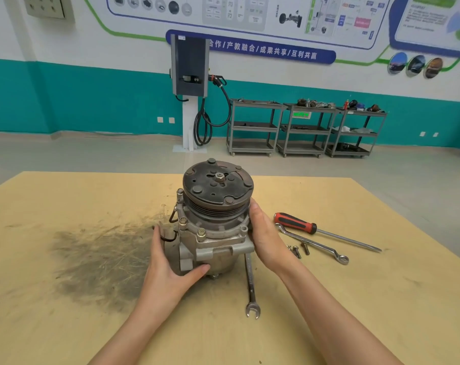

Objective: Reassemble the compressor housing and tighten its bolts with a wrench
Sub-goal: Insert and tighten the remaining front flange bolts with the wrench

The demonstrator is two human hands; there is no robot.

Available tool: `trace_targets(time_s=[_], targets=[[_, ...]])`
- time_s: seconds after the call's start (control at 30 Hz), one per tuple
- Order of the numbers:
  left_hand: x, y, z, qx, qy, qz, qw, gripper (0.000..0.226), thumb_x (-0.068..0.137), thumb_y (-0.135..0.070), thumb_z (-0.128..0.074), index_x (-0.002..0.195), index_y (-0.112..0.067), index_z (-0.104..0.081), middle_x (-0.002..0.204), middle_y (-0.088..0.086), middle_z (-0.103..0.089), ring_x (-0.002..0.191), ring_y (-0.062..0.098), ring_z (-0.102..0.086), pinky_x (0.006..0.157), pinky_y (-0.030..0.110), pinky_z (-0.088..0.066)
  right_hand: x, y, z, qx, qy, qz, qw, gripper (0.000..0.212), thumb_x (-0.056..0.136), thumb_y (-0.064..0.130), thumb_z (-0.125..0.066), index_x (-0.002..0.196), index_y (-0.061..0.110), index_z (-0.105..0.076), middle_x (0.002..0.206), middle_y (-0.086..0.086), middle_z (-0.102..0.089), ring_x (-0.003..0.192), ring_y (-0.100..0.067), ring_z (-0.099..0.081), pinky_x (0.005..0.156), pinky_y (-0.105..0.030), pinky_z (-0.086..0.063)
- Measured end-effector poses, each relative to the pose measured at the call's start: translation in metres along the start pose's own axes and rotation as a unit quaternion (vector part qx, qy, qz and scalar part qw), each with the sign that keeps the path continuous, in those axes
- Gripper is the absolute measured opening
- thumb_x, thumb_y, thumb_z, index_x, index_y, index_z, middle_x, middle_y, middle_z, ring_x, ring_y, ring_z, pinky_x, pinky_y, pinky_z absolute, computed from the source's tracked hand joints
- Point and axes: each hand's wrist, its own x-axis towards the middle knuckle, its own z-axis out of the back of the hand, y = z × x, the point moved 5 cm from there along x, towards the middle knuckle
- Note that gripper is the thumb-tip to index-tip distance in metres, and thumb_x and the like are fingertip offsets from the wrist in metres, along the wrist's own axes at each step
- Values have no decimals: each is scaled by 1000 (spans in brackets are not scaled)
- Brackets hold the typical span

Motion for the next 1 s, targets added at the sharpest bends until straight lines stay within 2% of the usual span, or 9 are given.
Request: trace_targets(time_s=[0.07, 0.13, 0.23, 0.3, 0.4, 0.47, 0.73, 0.93, 1.0], targets=[[1, 0, -1, -3, 7, -1, 1000, 145, 46, -57, -83, 160, -32, 3, 164, -12, -22, 150, 8, -25, 124, 39, -24, -5, -3, 9, -24, 33, -22, 999, 66, 96, 61, -24, 152, 27, -28, 153, 8, -38, 141, -6, -33, 119, -38, -26], [2, 0, -3, -4, 12, -4, 1000, 144, 46, -57, -83, 160, -32, 2, 163, -11, -26, 148, 6, -28, 123, 37, -25, -12, -8, 35, -35, 2, -23, 999, 59, 97, 57, -31, 150, 30, -32, 148, 11, -44, 135, -3, -42, 113, -31, -34], [1, 0, -4, -4, 12, -8, 1000, 140, 48, -56, -82, 160, -34, -1, 156, -16, -32, 142, 2, -33, 117, 29, -28, -28, -21, 91, -108, -181, -33, 977, 27, 101, 26, -48, 125, 21, -60, 115, 6, -68, 109, -10, -63, 93, -23, -49], [0, 0, -4, -5, 10, -10, 1000, 137, 49, -55, -82, 160, -36, -3, 154, -19, -33, 141, 0, -34, 116, 28, -28, -40, -37, 120, -244, -250, -74, 934, 19, 97, 15, -54, 110, 18, -67, 101, 2, -70, 96, -16, -64, 78, -18, -44], [1, 0, -3, 2, 11, -14, 1000, 134, 50, -54, -81, 160, -36, -7, 150, -21, -38, 137, 0, -39, 115, 30, -31, -48, -64, 130, -408, -178, -168, 880, 23, 95, 12, -54, 112, 16, -69, 109, -7, -66, 99, -25, -59, 78, -30, -40], [0, 0, -3, 11, 10, -16, 1000, 131, 52, -53, -81, 160, -35, -9, 149, -19, -41, 135, 0, -41, 113, 29, -33, -49, -73, 126, -445, -137, -188, 865, 25, 95, 15, -55, 116, 16, -69, 112, -8, -62, 107, -27, -56, 82, -31, -40], [0, -1, -4, 13, 16, -7, 1000, 124, 57, -51, -80, 159, -35, -11, 150, -16, -45, 137, 2, -44, 114, 29, -33, -49, -80, 115, -475, -113, -181, 854, 30, 97, 24, -57, 125, 19, -65, 105, -4, -51, 114, -26, -48, 89, -33, -40], [-1, -1, -4, 32, 7, -5, 999, 112, 74, -26, -86, 159, -33, -14, 146, -17, -47, 132, 0, -45, 108, 23, -33, -48, -78, 110, -473, -114, -165, 858, 20, 93, 15, -60, 111, 20, -68, 102, -2, -54, 110, -25, -51, 86, -34, -41], [-1, 0, -4, 35, 7, -2, 999, 109, 75, -25, -86, 159, -32, -16, 144, -18, -48, 130, -1, -46, 107, 22, -34, -48, -72, 109, -467, -138, -138, 862, 15, 92, 14, -61, 106, 18, -64, 94, 2, -55, 100, -24, -55, 79, -34, -40]])
